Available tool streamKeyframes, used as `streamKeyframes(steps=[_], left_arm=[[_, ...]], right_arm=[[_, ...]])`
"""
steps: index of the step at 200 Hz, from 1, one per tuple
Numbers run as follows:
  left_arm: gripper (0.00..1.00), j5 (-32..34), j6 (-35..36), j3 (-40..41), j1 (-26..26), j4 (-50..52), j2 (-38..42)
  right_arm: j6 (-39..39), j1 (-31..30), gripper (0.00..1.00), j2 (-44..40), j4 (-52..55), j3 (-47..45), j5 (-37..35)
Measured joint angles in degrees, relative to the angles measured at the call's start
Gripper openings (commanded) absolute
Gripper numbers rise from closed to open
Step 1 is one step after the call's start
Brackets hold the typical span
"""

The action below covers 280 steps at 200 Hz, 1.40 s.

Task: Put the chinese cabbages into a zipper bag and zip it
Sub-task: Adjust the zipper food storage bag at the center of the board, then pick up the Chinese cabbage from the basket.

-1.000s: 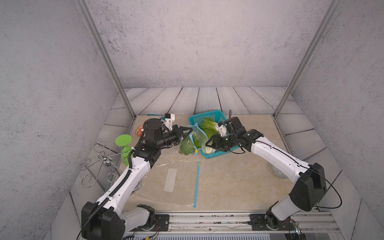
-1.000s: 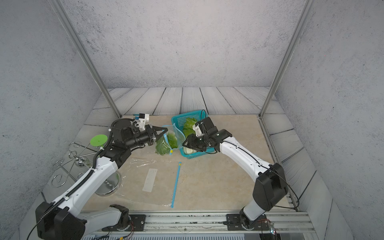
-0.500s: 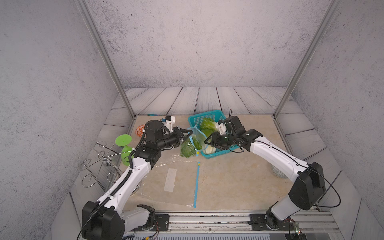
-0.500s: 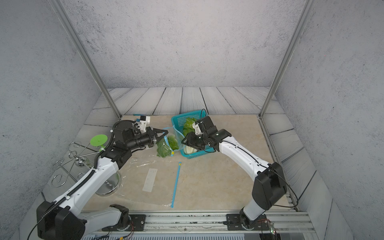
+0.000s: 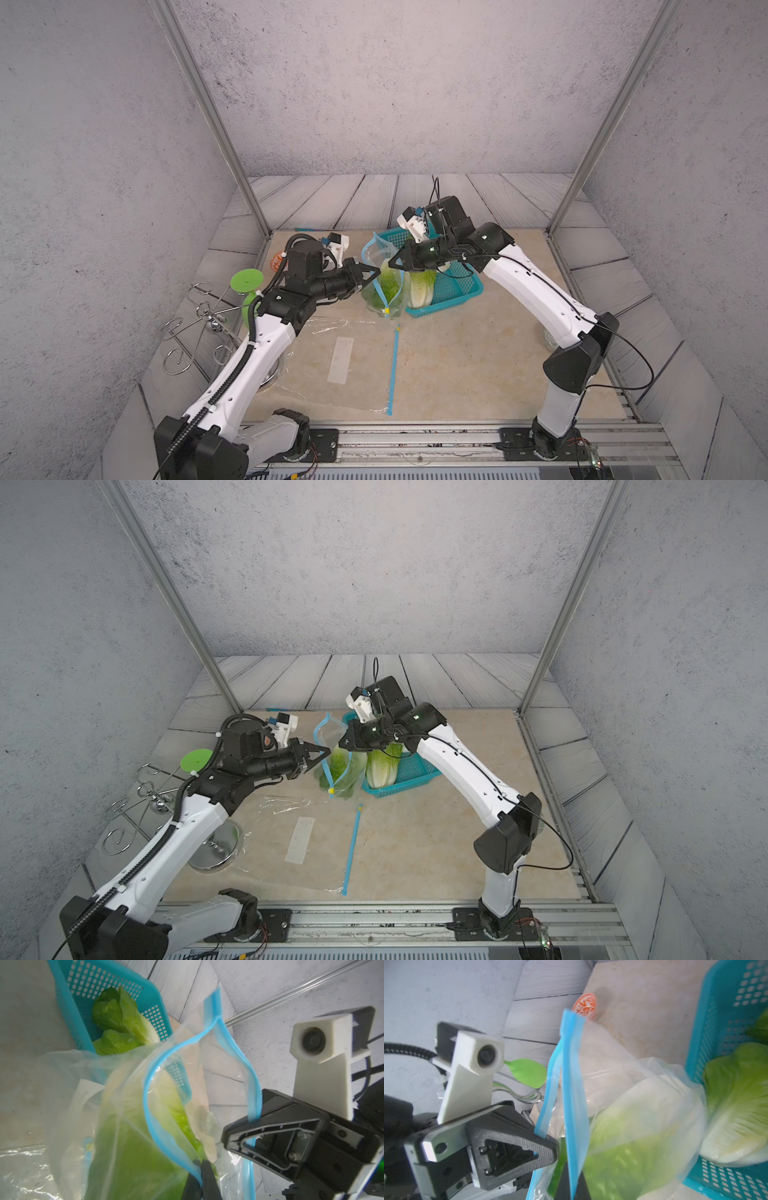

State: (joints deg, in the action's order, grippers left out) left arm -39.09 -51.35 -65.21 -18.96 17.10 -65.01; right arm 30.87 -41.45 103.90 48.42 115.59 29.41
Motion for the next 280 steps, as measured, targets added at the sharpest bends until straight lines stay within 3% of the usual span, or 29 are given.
streamKeyframes(steps=[46, 82, 90, 104, 134, 155, 180, 207, 214, 280], left_arm=[[0.00, -1.18, 0.35, -2.27, 0.63, 1.16, 4.96], [0.00, -2.12, 2.36, -1.42, 1.60, 3.39, 3.10], [0.00, -2.60, 2.36, 0.11, 2.16, 2.69, 2.89], [0.00, -3.06, 2.10, 3.04, 2.78, 1.55, 2.23], [0.00, -2.95, 3.21, 5.25, 2.84, 1.07, -0.66], [0.00, -2.58, 4.02, 5.40, 2.82, 0.61, -1.16], [0.00, -2.62, 3.72, 6.05, 2.82, -2.19, -1.22], [0.00, -2.71, 2.82, 8.55, 2.82, -5.60, -1.68], [0.00, -2.71, 2.56, 9.33, 2.82, -6.16, -1.77], [0.00, -2.71, 0.98, 12.37, 2.32, -9.49, -2.47]], right_arm=[[-1.38, 0.42, 0.02, 2.51, 4.55, -2.54, 0.00], [-1.07, 1.18, 0.14, 2.25, 2.89, -2.56, 0.83], [-0.98, 1.38, 0.19, 2.25, 2.10, -3.37, 1.07], [-1.07, 2.16, 0.37, 2.29, 1.79, -5.25, 2.03], [-0.81, 6.47, 0.60, 1.95, 1.09, -7.58, 3.06], [-0.79, 11.74, 0.70, 0.11, -0.39, -9.07, 1.03], [-1.49, 17.66, 0.78, -2.54, -1.64, -12.15, -6.23], [-2.80, 18.56, 0.84, 0.11, -1.57, -12.15, -12.13], [-2.91, 18.18, 0.91, 1.44, -1.62, -12.13, -13.00], [-2.34, 14.21, 0.95, 18.64, -2.21, -9.84, -16.37]])
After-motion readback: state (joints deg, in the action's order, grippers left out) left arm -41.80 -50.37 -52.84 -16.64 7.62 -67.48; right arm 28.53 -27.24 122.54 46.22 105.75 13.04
